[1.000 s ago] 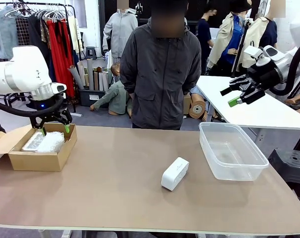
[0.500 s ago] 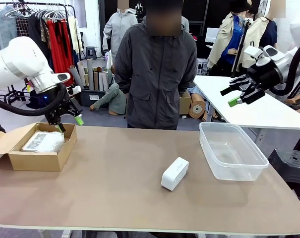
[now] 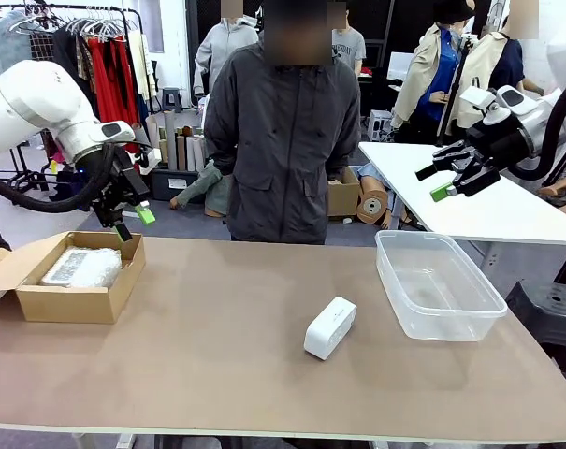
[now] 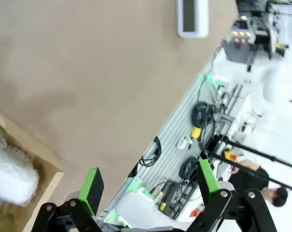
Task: Separate and place wrapped and unwrapped clocks.
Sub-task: Pick up the Digital clock indicated by the person.
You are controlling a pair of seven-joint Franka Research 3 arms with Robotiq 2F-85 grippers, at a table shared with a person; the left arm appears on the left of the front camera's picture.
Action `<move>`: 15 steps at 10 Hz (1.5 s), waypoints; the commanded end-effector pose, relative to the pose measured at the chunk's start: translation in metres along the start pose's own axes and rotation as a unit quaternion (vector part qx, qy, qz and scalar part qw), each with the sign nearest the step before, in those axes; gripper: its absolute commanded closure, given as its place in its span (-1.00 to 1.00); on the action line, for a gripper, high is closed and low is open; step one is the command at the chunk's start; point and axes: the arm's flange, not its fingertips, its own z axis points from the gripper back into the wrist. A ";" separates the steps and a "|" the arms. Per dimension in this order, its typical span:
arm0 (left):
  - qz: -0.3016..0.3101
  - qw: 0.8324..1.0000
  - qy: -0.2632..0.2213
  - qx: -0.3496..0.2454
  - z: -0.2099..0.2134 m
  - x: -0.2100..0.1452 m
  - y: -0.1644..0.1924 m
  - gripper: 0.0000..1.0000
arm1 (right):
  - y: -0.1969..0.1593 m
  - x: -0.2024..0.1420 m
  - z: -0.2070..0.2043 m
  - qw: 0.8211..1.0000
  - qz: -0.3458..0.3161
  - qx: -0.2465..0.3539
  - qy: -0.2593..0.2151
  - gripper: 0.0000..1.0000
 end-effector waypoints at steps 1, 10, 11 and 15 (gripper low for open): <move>-0.058 0.997 0.024 -0.043 0.012 0.005 0.006 -1.00 | 0.002 0.001 0.000 1.000 0.001 -0.002 -0.001 -1.00; -0.117 0.993 0.027 -0.019 0.010 0.001 0.004 -1.00 | 0.002 0.001 0.000 1.000 0.001 -0.002 -0.001 -1.00; -0.163 0.985 0.029 0.042 0.006 0.003 0.002 -1.00 | 0.002 0.001 0.000 1.000 0.001 -0.002 -0.001 -1.00; -0.344 0.932 0.005 0.118 0.019 0.005 -0.013 -1.00 | 0.002 0.001 0.000 1.000 0.001 -0.002 -0.001 -1.00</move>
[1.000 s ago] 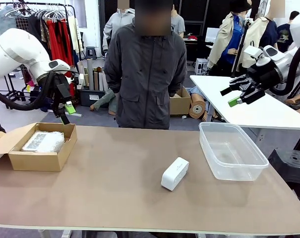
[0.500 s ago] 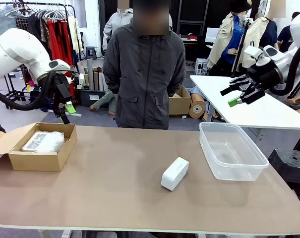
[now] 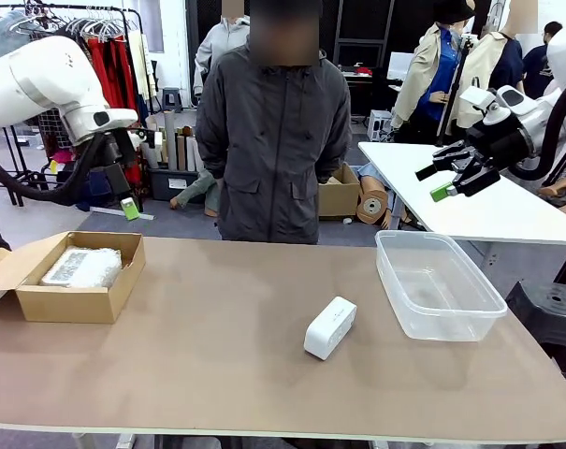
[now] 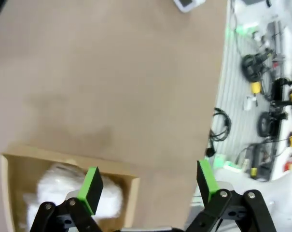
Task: Separate and place wrapped and unwrapped clocks.
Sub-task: Pick up the Digital clock indicated by the person.
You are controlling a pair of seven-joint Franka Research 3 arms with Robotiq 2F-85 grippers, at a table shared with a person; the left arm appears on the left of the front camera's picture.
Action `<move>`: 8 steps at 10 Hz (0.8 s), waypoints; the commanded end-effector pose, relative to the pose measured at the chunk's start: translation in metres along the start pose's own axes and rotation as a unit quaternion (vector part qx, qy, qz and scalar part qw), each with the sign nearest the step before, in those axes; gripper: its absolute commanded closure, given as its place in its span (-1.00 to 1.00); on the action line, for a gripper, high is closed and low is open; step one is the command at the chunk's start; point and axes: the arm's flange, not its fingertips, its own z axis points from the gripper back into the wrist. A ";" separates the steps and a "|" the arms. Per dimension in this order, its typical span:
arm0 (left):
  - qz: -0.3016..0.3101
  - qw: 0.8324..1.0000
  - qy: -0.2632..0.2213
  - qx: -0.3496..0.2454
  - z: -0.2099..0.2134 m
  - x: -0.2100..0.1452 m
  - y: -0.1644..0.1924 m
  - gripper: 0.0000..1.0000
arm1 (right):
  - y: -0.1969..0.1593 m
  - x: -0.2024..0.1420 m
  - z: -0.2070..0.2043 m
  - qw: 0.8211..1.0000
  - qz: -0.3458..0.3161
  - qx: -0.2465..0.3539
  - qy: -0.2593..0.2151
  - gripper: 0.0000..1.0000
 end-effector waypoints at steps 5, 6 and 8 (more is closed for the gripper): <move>-0.232 0.966 -0.108 0.035 0.014 -0.002 -0.027 -1.00 | 0.002 0.001 0.000 1.000 0.001 -0.002 -0.001 -1.00; -0.245 0.961 -0.109 0.060 0.014 0.001 -0.032 -1.00 | 0.002 0.001 0.000 1.000 0.001 -0.002 -0.001 -1.00; -0.242 0.957 -0.132 0.092 0.021 0.005 -0.039 -1.00 | 0.002 0.001 0.000 1.000 0.001 -0.002 -0.001 -1.00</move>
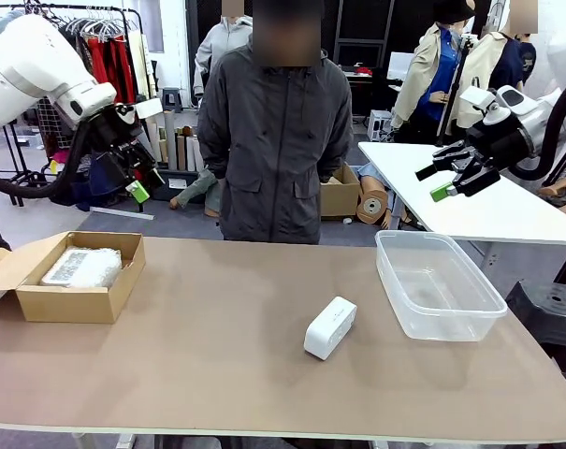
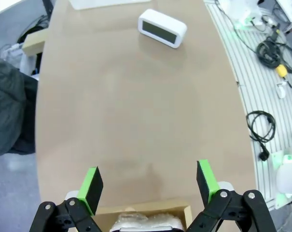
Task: Separate and place wrapped and unwrapped clocks.
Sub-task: Pick up the Digital clock indicated by the person.
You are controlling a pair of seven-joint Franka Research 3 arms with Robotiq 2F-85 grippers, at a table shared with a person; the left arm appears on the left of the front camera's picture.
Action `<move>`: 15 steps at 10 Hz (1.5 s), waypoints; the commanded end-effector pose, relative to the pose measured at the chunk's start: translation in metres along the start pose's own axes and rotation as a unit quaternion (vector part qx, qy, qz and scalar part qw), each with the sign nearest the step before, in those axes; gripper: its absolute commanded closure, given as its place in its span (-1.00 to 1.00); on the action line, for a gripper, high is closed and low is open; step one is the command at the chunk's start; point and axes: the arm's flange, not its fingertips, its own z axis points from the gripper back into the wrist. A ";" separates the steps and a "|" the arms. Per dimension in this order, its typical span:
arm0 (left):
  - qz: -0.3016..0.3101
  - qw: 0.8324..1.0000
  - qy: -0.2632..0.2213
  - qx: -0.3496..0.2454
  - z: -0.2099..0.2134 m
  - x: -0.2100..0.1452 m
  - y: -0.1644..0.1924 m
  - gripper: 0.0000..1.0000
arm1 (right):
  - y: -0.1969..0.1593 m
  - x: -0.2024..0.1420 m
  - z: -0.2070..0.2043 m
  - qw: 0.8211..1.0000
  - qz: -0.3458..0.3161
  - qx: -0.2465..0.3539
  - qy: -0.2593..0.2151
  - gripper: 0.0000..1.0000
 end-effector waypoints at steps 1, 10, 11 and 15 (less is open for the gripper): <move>0.003 1.000 0.006 -0.017 -0.003 -0.003 0.002 -1.00 | 0.002 0.001 0.000 1.000 0.001 -0.002 -0.001 -1.00; -0.080 0.982 -0.075 0.152 -0.014 -0.023 -0.046 -1.00 | 0.002 0.001 0.000 1.000 0.001 -0.002 -0.001 -1.00; -0.081 0.978 -0.116 0.151 -0.011 -0.031 -0.046 -1.00 | 0.002 0.001 0.000 1.000 0.001 -0.002 -0.001 -1.00; -0.074 0.976 -0.168 0.114 -0.002 -0.042 -0.030 -1.00 | 0.002 0.001 0.000 1.000 0.001 -0.002 -0.001 -1.00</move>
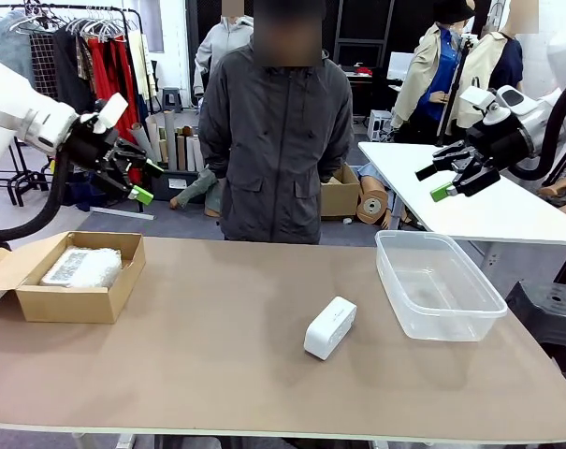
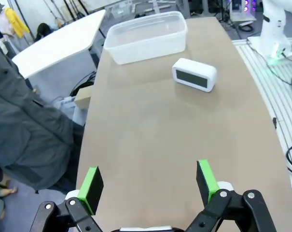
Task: Separate and place wrapped and unwrapped clocks.
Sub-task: Pick up the Digital clock indicated by the person.
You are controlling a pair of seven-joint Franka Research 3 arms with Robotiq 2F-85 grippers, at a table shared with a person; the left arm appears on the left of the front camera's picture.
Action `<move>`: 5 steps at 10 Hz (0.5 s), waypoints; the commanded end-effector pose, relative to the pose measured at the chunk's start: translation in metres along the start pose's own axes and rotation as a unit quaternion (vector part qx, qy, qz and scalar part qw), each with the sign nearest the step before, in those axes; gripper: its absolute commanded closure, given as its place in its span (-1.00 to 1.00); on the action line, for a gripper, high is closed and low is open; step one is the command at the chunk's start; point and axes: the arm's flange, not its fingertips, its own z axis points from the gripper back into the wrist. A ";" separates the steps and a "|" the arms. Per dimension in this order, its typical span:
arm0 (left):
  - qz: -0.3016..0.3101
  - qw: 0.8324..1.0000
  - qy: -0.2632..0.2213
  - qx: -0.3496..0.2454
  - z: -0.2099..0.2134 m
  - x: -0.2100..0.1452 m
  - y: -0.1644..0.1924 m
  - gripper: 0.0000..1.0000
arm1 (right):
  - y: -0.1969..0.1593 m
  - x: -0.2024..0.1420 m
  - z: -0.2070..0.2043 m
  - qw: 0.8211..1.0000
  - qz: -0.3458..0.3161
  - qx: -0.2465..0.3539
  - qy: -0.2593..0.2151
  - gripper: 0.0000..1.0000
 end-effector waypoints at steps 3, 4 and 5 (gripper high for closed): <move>0.014 0.999 -0.001 -0.039 -0.005 -0.003 0.018 -1.00 | 0.002 0.001 0.000 1.000 0.001 -0.002 -0.001 -1.00; 0.002 1.000 -0.007 -0.011 -0.002 -0.004 0.008 -1.00 | 0.002 0.001 0.000 1.000 0.001 -0.002 -0.001 -1.00; 0.002 1.000 -0.007 -0.011 -0.002 -0.004 0.008 -1.00 | 0.002 0.001 0.000 1.000 0.001 -0.002 -0.001 -1.00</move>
